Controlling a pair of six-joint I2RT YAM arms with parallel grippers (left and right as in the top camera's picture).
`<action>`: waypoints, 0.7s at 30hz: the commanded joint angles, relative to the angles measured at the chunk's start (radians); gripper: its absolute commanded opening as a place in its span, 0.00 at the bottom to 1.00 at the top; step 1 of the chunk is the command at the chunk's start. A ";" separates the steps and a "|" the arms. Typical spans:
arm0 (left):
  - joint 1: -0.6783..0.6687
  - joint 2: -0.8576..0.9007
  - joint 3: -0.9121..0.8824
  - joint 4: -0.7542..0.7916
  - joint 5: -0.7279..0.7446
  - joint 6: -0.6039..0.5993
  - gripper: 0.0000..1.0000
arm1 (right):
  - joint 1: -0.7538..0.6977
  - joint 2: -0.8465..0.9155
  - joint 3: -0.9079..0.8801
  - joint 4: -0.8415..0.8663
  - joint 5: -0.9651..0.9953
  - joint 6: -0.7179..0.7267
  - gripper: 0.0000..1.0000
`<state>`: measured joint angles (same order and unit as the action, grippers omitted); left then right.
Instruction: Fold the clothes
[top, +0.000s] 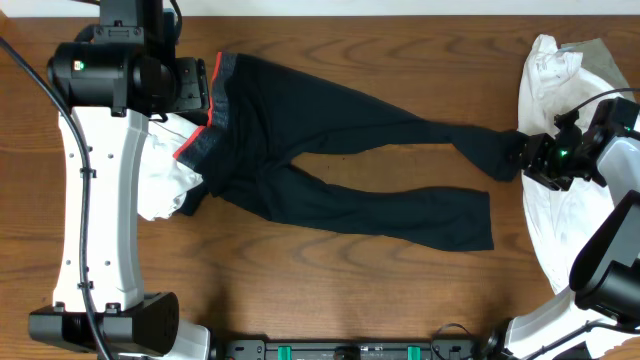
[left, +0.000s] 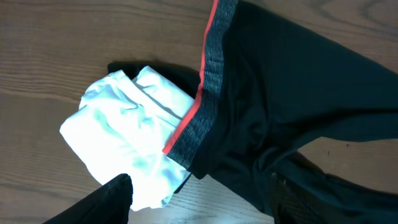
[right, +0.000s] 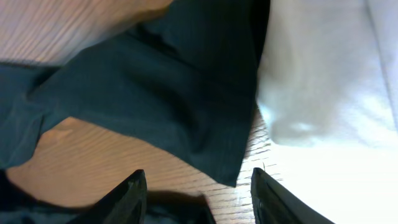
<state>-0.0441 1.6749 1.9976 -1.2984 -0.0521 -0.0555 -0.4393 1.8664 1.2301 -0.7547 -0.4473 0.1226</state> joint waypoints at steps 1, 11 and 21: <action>-0.001 -0.004 0.003 -0.003 -0.001 -0.005 0.72 | 0.029 -0.024 -0.023 0.018 0.033 0.043 0.52; -0.002 -0.004 0.003 -0.002 -0.001 -0.005 0.72 | 0.097 -0.018 -0.111 0.106 0.153 0.146 0.54; -0.001 -0.004 0.003 -0.002 -0.001 -0.005 0.73 | 0.100 -0.019 -0.203 0.277 0.142 0.206 0.15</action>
<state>-0.0441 1.6749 1.9976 -1.2984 -0.0521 -0.0555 -0.3489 1.8576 1.0428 -0.4858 -0.2974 0.3077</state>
